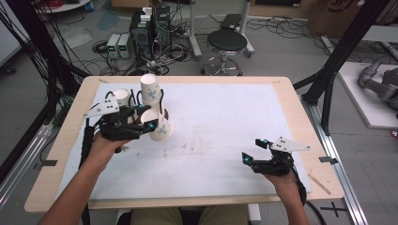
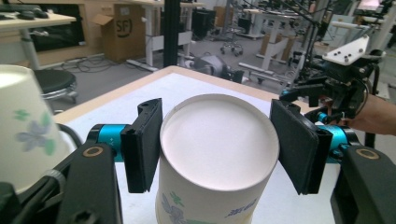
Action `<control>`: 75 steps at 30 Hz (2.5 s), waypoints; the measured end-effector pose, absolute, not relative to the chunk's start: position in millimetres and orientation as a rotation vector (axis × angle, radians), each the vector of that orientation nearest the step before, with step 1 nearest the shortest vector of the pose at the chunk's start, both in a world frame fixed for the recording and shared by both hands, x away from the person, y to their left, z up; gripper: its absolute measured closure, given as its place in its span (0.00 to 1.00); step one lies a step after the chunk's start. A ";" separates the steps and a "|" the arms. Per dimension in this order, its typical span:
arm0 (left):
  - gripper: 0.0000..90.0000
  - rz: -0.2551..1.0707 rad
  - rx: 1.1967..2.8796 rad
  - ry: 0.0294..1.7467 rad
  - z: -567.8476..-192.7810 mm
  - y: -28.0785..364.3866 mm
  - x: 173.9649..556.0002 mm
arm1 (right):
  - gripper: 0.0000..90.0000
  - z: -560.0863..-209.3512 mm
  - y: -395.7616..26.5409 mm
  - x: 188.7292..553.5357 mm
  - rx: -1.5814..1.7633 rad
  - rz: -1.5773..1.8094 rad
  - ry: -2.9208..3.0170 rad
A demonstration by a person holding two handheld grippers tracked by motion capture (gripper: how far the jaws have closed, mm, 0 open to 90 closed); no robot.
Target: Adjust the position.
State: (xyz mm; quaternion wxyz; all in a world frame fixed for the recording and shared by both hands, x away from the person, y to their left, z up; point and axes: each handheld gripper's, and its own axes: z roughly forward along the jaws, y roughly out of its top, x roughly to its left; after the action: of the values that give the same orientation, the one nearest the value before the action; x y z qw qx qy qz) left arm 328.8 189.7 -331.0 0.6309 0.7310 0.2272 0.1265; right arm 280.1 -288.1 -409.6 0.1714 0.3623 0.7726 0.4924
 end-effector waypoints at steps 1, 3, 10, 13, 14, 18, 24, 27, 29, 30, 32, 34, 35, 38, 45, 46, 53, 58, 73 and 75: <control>0.41 0.282 1.680 0.512 -333.9 185.4 329.0 | 0.23 -409.5 -286.4 280.9 1.013 1.407 2.204; 0.41 0.272 1.688 0.508 -337.5 180.1 328.3 | 0.23 -408.7 -282.0 281.8 0.988 1.424 2.225; 0.41 0.244 1.719 0.489 -348.2 165.2 324.4 | 0.23 -407.1 -264.1 284.3 0.913 1.466 2.307; 0.41 0.233 1.732 0.470 -350.2 158.3 322.7 | 0.23 -403.1 -255.9 285.2 0.868 1.491 2.329; 0.41 0.229 1.736 0.461 -350.7 155.7 322.3 | 0.23 -401.9 -253.3 285.9 0.851 1.497 2.337; 0.41 0.214 1.747 0.436 -351.7 146.8 320.9 | 0.23 -397.5 -243.2 289.3 0.794 1.517 2.366; 0.41 0.187 1.763 0.410 -354.8 134.7 319.1 | 0.23 -392.7 -226.3 295.3 0.708 1.550 2.410; 0.41 0.173 1.774 0.401 -357.0 129.2 318.5 | 0.23 -391.4 -217.3 299.1 0.662 1.558 2.443; 0.41 0.162 1.776 0.395 -358.1 126.1 317.9 | 0.23 -391.0 -211.3 301.7 0.629 1.563 2.462; 0.41 0.160 1.783 0.387 -358.6 125.0 317.8 | 0.23 -391.0 -209.2 302.4 0.625 1.564 2.467; 0.41 0.149 1.786 0.378 -359.5 121.6 316.8 | 0.23 -391.6 -203.9 304.3 0.600 1.568 2.482; 0.41 0.145 1.790 0.366 -359.7 118.9 316.1 | 0.23 -392.1 -198.4 305.4 0.575 1.576 2.500; 0.41 0.139 1.789 0.365 -359.7 117.8 315.6 | 0.23 -392.3 -195.0 305.7 0.562 1.576 2.508; 0.41 0.128 1.789 0.351 -359.7 113.9 314.8 | 0.23 -392.8 -187.9 306.5 0.531 1.580 2.529; 0.41 0.107 1.801 0.334 -360.2 107.0 312.8 | 0.23 -394.3 -177.3 306.6 0.497 1.580 2.557; 0.41 0.106 1.804 0.329 -360.0 106.0 312.7 | 0.23 -394.7 -176.3 306.7 0.492 1.579 2.556; 0.41 0.085 1.812 0.308 -360.4 95.5 311.3 | 0.23 -397.8 -170.6 305.5 0.453 1.589 2.576; 0.41 0.066 1.807 0.295 -360.4 89.4 311.1 | 0.23 -398.7 -169.3 305.8 0.449 1.589 2.582; 0.41 0.041 1.805 0.273 -361.1 81.0 310.8 | 0.31 -402.7 -169.5 305.4 0.413 1.598 2.585; 0.41 0.036 1.807 0.277 -361.4 80.8 310.9 | 0.33 -402.3 -169.7 304.9 0.403 1.593 2.585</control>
State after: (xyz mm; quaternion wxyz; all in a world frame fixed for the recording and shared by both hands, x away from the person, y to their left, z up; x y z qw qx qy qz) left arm 310.9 80.8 -361.4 0.6106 0.7827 0.1198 0.0156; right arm 304.9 -169.7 -402.3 0.0391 0.1315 0.8433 0.5197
